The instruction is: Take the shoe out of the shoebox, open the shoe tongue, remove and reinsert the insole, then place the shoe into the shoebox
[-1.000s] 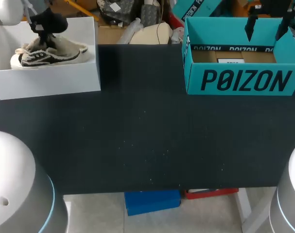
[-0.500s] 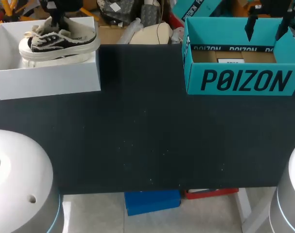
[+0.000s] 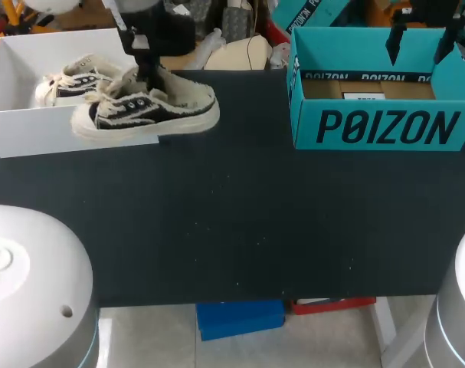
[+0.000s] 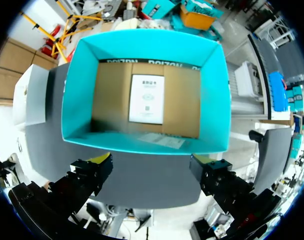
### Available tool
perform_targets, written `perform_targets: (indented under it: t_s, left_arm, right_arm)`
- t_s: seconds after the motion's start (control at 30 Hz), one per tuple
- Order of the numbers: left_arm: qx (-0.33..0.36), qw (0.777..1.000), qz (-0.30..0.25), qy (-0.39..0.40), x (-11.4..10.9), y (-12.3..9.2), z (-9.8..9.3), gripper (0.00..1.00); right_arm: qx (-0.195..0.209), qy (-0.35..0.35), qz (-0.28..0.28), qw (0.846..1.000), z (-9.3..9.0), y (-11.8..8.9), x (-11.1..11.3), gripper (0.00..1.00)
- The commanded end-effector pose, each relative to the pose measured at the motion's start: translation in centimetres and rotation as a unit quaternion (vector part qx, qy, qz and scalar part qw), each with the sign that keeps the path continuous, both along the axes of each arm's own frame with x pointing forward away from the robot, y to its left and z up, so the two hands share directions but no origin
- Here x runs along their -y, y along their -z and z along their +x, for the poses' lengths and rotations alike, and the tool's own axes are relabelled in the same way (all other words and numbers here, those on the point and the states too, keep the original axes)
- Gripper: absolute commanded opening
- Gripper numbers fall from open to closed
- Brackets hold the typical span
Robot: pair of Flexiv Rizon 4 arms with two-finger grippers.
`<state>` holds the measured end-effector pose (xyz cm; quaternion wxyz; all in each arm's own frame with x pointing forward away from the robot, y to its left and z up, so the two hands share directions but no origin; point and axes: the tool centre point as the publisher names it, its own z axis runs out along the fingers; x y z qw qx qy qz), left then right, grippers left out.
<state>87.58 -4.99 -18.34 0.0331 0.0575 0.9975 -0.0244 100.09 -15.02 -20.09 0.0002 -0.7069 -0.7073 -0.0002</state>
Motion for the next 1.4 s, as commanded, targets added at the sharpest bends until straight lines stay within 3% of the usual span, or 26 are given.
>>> perform_targets:
  t_s: [0.03,0.23,0.8,1.07,1.33,1.37,1.4]
  left_arm:
    - [-0.004,0.999,0.033,-0.002,3.5,4.0,-1.8,0.00]
    - [-0.028,0.998,0.049,-0.007,5.5,8.7,-1.9,0.00]
    - [-0.031,0.997,0.073,0.026,9.6,18.8,-1.6,0.00]
    - [-0.020,0.996,0.077,0.043,9.8,21.5,-1.3,0.00]
    - [-0.020,0.996,0.066,0.064,10.3,22.4,-1.2,0.00]
    - [-0.019,0.995,0.063,0.069,10.4,22.2,-1.3,0.13]
    - [-0.021,0.995,0.058,0.073,10.4,22.0,-1.4,0.39]
  right_arm:
    - [0.000,0.000,0.000,1.000,0.0,-0.1,0.0,1.00]
    - [0.000,0.000,0.000,1.000,0.0,-0.1,0.0,1.00]
    - [0.000,0.000,0.000,1.000,0.0,-0.1,0.0,1.00]
    - [0.000,0.000,0.000,1.000,0.0,-0.1,0.0,1.00]
    - [0.000,0.000,0.000,1.000,0.0,-0.1,0.0,1.00]
    - [0.000,0.000,0.000,1.000,0.0,-0.1,0.0,1.00]
    - [0.000,0.000,0.000,1.000,0.0,-0.1,0.0,1.00]
